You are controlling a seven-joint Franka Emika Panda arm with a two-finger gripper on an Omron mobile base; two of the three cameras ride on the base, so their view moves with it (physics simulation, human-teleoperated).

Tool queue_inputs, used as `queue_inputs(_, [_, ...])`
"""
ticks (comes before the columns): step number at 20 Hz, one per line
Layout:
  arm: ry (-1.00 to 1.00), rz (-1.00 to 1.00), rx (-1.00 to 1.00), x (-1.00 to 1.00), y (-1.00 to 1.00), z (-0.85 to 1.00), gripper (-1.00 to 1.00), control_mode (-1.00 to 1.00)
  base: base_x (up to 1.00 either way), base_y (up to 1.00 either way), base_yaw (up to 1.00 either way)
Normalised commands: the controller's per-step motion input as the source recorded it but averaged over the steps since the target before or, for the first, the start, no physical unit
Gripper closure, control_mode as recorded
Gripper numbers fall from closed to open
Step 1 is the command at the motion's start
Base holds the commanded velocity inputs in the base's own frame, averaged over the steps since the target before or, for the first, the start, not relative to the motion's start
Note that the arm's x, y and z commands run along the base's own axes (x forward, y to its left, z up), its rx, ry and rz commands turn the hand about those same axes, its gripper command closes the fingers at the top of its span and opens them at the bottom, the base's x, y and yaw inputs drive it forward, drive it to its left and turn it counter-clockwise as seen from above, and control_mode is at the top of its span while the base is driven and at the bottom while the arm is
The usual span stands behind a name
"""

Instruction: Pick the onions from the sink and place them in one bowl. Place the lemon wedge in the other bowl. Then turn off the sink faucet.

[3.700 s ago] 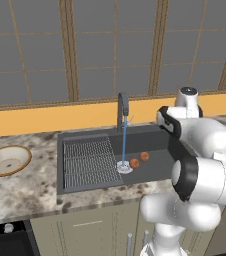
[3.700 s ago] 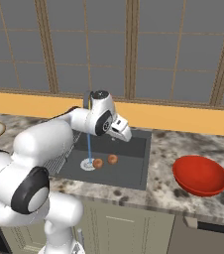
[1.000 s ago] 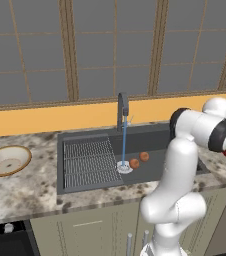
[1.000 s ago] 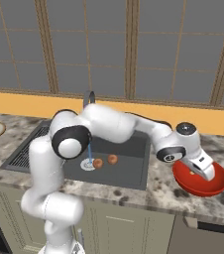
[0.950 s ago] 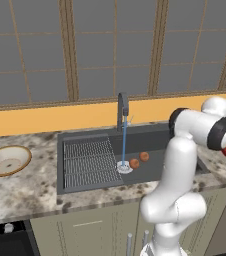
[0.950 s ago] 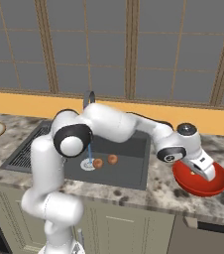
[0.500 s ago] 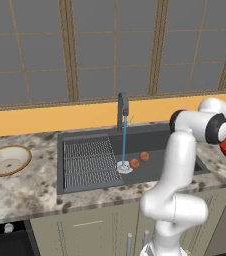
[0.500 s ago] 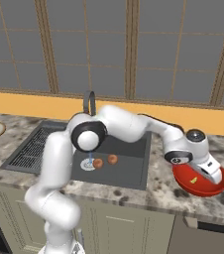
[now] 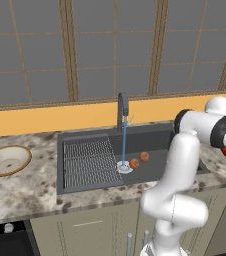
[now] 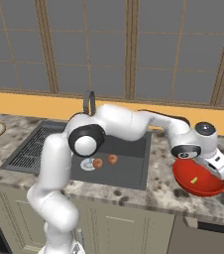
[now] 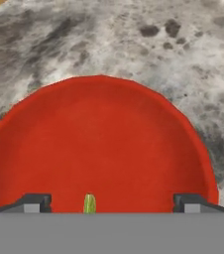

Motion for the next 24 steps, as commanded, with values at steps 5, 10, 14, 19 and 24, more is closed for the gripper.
queue_inputs(5, [0.02,0.00,-0.01,-0.07,0.76,0.37,-1.00,-1.00,0.00,0.00,0.00])
queue_inputs(10, [0.05,0.00,0.00,0.00,0.81,0.20,-1.00,-1.00,0.00,0.00,0.00])
queue_inputs(14, [0.13,0.00,0.00,0.00,0.74,0.22,-1.00,-1.00,0.00,0.00,0.00])
queue_inputs(19, [0.15,0.00,0.00,0.00,0.68,0.19,-1.00,-1.00,0.00,0.00,0.00])
queue_inputs(24, [0.10,0.04,0.00,0.00,0.57,0.08,-1.00,-1.00,0.00,0.00,0.00])
